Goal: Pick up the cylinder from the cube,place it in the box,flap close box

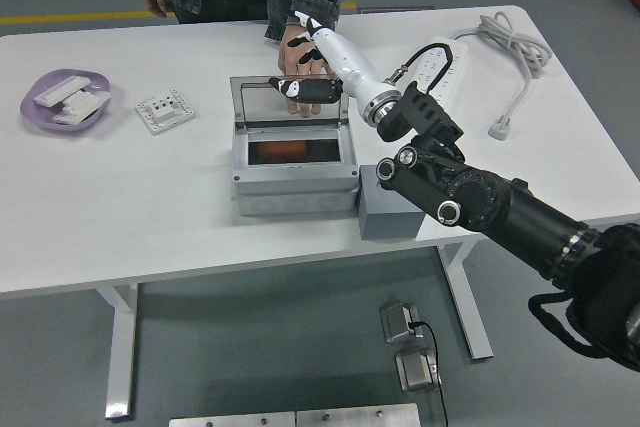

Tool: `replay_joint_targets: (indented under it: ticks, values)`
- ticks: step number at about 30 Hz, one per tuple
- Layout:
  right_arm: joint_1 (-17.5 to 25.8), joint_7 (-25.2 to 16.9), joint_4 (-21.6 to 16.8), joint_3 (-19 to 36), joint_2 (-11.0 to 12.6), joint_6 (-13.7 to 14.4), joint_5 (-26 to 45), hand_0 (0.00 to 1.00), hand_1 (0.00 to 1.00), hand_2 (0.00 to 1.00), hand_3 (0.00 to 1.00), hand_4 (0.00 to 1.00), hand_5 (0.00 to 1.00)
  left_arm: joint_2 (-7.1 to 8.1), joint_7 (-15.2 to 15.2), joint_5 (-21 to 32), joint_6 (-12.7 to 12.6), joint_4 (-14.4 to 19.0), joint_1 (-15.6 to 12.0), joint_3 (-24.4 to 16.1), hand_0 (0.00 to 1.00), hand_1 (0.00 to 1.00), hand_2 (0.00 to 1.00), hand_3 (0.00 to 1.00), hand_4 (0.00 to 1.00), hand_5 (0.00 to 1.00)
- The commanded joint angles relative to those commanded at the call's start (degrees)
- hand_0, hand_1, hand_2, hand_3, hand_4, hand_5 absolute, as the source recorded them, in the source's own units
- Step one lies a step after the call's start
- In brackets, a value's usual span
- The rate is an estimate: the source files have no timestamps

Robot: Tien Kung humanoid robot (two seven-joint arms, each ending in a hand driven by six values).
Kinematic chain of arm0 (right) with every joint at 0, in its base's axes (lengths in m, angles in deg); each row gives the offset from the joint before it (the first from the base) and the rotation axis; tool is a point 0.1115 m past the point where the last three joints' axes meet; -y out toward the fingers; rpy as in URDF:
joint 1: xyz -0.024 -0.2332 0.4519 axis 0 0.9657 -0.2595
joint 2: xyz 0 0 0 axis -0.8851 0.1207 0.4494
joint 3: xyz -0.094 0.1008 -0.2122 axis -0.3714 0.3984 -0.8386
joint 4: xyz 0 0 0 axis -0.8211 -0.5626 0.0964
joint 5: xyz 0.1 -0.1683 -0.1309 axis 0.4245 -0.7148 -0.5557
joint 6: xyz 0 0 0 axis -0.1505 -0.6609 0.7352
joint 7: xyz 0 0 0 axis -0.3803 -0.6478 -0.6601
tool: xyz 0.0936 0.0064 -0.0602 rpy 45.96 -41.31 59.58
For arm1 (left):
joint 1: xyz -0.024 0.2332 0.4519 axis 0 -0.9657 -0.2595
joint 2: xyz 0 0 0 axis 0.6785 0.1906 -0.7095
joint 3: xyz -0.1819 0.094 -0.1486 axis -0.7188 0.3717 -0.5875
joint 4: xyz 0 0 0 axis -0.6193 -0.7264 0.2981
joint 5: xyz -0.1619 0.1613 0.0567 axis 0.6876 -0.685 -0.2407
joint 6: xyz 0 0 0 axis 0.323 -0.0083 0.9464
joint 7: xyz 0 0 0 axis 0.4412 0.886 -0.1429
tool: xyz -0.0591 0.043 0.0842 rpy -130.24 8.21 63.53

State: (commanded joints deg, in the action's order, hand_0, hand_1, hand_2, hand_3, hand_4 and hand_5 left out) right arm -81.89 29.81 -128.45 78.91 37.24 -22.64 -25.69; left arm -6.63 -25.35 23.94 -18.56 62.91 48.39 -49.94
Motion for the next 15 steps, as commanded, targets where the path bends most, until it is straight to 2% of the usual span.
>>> replay_joint_targets:
  ticks: [5, 6, 15]
  values:
    - [0.73, -0.77, 2.13, -0.76, -0.11, 0.43, 0.74, 0.668, 0.571, 0.725, 0.964, 0.81, 0.347, -0.06, 0.08, 0.16, 0.0, 0.0, -0.15, 0.22, 0.703, 0.725, 0.721, 0.794, 0.671, 0.779]
    - [0.91, -0.84, 2.07, -1.06, -0.13, 0.54, 0.82, 0.67, 0.574, 0.725, 0.958, 0.809, 0.379, -0.07, 0.08, 0.19, -0.01, 0.0, -0.19, 0.25, 0.703, 0.724, 0.721, 0.794, 0.668, 0.778]
    - [2.0, -0.28, -1.37, -3.87, 0.43, 1.7, 0.28, 0.677, 0.576, 0.719, 0.951, 0.802, 0.376, -0.17, -0.19, 0.56, 0.01, 0.0, -0.21, 0.5, 0.703, 0.724, 0.721, 0.795, 0.667, 0.778]
